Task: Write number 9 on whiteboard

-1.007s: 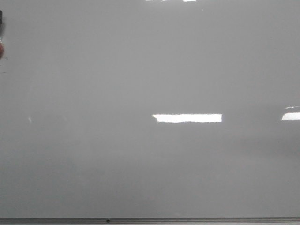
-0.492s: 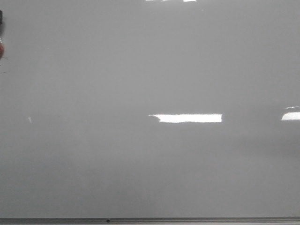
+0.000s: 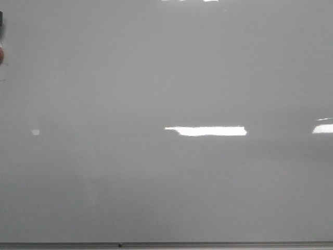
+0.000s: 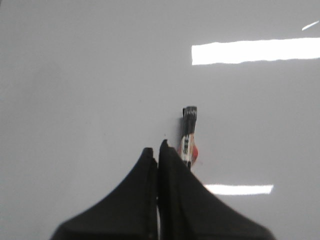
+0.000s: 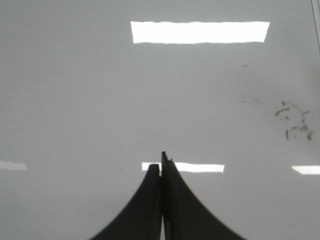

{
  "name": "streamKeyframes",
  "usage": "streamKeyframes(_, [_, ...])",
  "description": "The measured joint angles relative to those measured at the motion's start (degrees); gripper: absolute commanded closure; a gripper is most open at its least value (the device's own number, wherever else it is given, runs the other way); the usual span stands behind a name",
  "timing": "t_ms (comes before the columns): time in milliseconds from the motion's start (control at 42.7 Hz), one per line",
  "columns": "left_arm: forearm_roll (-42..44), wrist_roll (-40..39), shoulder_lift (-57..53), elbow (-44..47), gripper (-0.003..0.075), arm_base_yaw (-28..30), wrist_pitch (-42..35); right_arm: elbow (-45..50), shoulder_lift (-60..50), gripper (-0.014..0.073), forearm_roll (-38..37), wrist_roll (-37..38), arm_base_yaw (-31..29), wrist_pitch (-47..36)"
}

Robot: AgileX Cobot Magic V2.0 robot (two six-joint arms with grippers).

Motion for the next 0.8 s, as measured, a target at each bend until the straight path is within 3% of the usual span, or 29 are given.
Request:
streamKeyframes(164, [-0.07,0.0,0.15,-8.95,0.0739,0.0,4.35,-7.95,0.0,0.0662,0.0,0.0,0.0,6.37])
streamKeyframes(538, [-0.07,0.0,14.96,-33.08,0.0739,0.0,25.97,-29.31,9.67,0.0662,0.0,0.0,0.0,25.09])
streamKeyframes(796, [-0.07,0.0,23.04,-37.87,0.0739,0.0,33.81,-36.59,19.62,0.0662,0.0,0.0,0.0,34.77])
